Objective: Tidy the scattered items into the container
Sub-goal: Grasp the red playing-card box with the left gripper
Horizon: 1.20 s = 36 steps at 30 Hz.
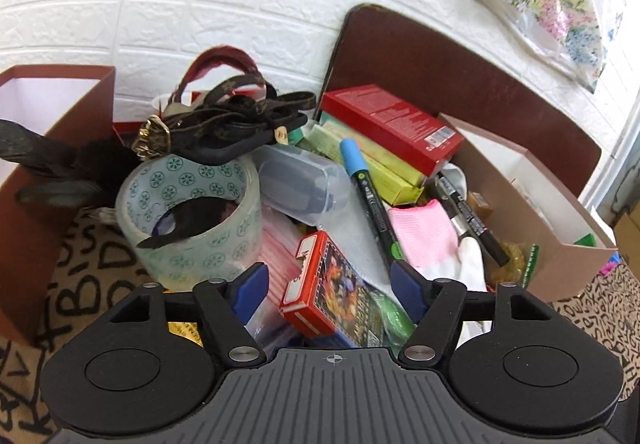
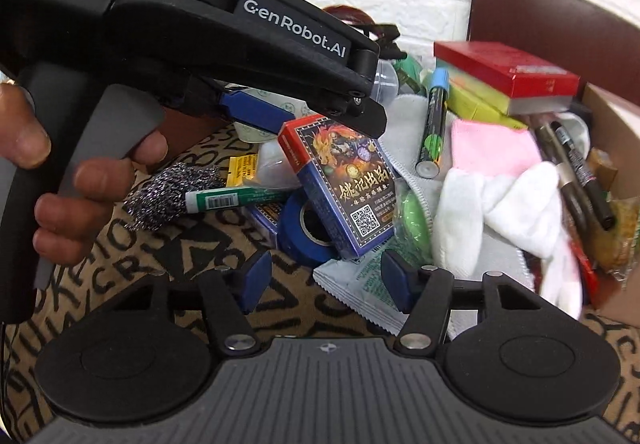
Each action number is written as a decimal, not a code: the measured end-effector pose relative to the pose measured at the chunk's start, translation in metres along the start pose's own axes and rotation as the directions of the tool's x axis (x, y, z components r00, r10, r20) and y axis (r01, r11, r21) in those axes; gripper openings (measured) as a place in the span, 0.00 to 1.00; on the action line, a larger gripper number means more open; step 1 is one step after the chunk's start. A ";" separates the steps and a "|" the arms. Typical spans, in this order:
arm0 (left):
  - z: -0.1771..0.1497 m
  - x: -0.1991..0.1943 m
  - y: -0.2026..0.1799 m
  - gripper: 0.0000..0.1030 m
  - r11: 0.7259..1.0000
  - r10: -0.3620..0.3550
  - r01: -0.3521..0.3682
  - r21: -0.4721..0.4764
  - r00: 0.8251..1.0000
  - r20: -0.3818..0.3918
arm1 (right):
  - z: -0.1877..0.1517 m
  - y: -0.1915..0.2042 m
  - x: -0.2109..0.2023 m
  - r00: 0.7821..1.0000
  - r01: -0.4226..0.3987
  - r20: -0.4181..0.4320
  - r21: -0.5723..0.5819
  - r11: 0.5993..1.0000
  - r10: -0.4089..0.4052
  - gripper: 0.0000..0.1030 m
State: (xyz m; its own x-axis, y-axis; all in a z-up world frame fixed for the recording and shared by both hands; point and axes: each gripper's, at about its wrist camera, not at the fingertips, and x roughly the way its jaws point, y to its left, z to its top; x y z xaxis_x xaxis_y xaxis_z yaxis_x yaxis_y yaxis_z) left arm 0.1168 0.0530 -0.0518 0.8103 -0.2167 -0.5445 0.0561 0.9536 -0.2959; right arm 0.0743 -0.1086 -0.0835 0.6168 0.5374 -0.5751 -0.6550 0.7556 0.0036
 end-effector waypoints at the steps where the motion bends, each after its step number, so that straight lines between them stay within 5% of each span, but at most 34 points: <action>1: 0.000 0.002 0.001 0.71 1.000 -0.008 0.008 -0.003 1.000 -0.008 | 0.001 -0.001 0.004 1.000 -0.003 -0.006 0.007 1.000 0.004 0.63; 5: 0.000 0.010 0.001 0.67 1.000 -0.015 0.015 0.001 1.000 -0.017 | 0.004 -0.003 0.013 1.000 0.006 -0.001 0.014 1.000 -0.006 0.63; 8: 0.001 0.012 0.000 0.55 1.000 -0.028 0.028 0.010 0.999 -0.034 | 0.007 -0.005 0.018 1.000 0.008 0.002 0.024 1.000 -0.008 0.63; 10: -0.001 0.013 -0.001 0.46 0.999 -0.040 0.040 0.018 0.998 -0.050 | 0.007 -0.006 0.018 1.000 -0.006 0.005 0.028 1.000 0.005 0.56; 12: -0.005 0.015 0.000 0.32 0.998 -0.067 0.068 0.007 0.994 -0.092 | 0.007 -0.005 0.015 0.999 -0.032 0.011 0.031 0.999 0.032 0.39; 19: -0.030 0.011 -0.001 0.20 0.998 -0.069 0.069 -0.006 0.989 -0.132 | 0.003 0.004 0.000 0.999 -0.029 0.024 -0.031 0.999 0.030 0.38; 31: -0.073 -0.024 -0.001 0.23 0.992 -0.123 0.115 -0.057 0.975 -0.185 | -0.026 0.015 -0.030 0.997 -0.069 -0.032 -0.085 0.994 0.066 0.38; 32: -0.080 -0.027 0.000 0.36 0.992 -0.119 0.109 -0.061 0.973 -0.199 | -0.031 0.016 -0.034 0.997 -0.072 -0.043 -0.088 0.994 0.068 0.38; 36: -0.103 -0.044 0.007 0.56 0.995 -0.082 0.068 -0.076 0.977 -0.199 | -0.046 0.017 -0.046 0.996 -0.056 -0.071 -0.105 0.993 0.048 0.40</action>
State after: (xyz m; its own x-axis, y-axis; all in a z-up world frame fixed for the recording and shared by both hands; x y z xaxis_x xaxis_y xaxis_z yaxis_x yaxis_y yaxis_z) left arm 0.0214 0.0474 -0.1103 0.6708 -0.3312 -0.6636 0.0663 0.9180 -0.3911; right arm 0.0145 -0.1374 -0.0945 0.5520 0.5453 -0.6308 -0.7305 0.6810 -0.0506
